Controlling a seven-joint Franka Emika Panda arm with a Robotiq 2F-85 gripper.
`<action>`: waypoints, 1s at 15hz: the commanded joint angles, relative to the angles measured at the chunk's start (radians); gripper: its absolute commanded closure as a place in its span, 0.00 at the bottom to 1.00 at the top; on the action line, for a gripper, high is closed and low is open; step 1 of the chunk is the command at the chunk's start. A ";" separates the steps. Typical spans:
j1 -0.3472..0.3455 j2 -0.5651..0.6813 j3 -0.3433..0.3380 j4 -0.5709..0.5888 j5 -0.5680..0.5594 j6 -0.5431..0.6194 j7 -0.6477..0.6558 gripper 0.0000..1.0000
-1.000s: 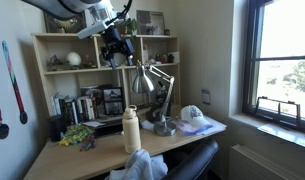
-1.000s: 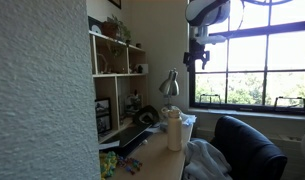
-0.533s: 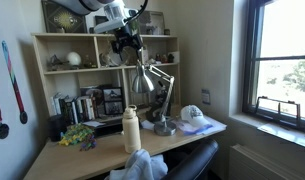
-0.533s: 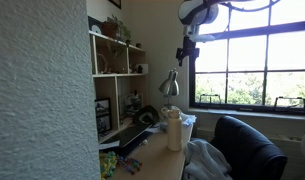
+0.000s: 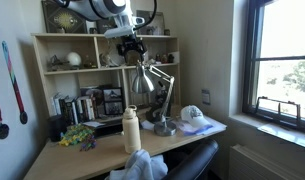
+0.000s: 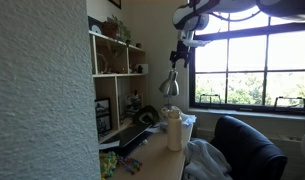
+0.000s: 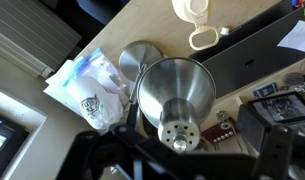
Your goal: Tighten the knob on the desk lamp
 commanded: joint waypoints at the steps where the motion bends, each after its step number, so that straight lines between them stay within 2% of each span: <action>1: -0.006 0.062 0.002 0.097 0.039 -0.036 -0.032 0.00; 7: -0.009 0.124 0.005 0.179 0.044 -0.057 -0.021 0.00; 9: -0.006 0.133 0.003 0.190 0.047 -0.065 -0.019 0.26; 15: -0.008 0.145 0.002 0.198 0.061 -0.083 -0.017 0.73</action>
